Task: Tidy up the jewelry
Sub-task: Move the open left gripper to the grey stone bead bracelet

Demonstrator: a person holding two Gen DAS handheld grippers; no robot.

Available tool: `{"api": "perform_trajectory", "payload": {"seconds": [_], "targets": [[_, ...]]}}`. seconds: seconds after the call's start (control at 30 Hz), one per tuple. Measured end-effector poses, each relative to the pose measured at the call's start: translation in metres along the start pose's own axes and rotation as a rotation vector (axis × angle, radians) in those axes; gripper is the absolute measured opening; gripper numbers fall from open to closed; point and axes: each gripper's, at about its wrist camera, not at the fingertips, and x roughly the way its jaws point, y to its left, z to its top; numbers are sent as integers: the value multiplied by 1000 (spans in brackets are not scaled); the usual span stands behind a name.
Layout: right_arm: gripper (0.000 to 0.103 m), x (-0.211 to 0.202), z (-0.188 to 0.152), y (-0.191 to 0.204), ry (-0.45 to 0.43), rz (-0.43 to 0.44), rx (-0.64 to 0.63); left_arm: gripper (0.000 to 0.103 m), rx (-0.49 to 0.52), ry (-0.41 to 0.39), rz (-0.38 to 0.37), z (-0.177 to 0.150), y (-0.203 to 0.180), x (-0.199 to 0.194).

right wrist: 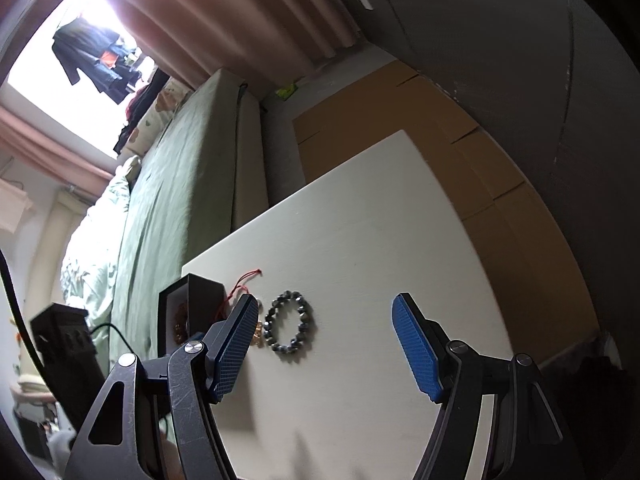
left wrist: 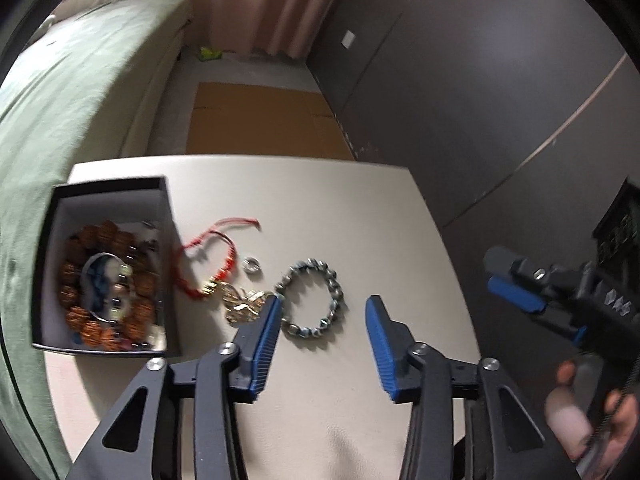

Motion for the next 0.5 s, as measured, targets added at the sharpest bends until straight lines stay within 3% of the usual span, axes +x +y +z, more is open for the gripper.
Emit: {"api": "perform_trajectory", "payload": {"seconds": [0.5], "targets": [[70,-16,1,-30,3,-8,98,41,157,48,113,-7,-40,61]]}}
